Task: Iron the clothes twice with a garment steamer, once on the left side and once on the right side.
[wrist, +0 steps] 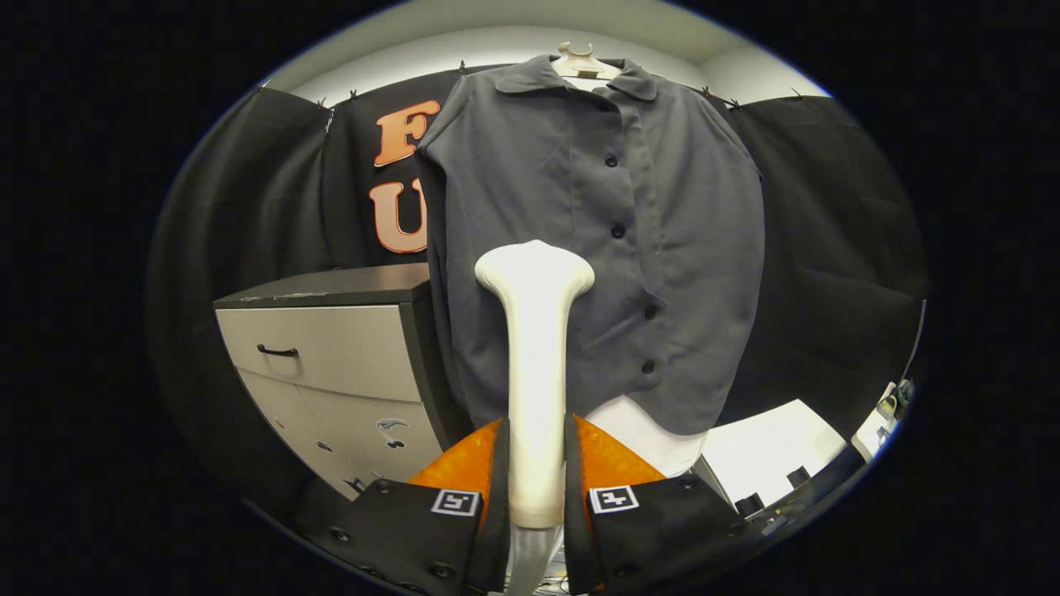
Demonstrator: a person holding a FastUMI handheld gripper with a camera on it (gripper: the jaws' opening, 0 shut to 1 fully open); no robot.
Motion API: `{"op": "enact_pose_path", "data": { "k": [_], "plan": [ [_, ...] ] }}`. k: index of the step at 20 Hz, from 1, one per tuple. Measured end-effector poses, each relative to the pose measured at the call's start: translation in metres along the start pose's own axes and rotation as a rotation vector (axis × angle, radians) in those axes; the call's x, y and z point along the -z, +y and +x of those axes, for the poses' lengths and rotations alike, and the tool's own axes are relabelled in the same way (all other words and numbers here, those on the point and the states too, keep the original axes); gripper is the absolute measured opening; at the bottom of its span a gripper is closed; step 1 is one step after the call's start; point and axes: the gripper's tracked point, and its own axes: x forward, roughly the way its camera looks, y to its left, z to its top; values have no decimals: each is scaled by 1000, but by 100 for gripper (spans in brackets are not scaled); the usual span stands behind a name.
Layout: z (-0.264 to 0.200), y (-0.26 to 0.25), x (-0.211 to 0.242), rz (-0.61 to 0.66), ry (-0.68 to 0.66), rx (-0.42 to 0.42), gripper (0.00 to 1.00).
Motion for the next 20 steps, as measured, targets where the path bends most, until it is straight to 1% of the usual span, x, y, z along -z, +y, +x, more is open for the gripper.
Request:
{"op": "enact_pose_path", "data": {
  "k": [4,11,15,20],
  "plan": [
    [1,2,16,-1,33,1,34],
    [-12,2,13,13,37,-2,34],
    [-28,0,-16,27,-19,-11,34],
    [-56,-11,-81,21,-136,-48,34]
  ]
}}
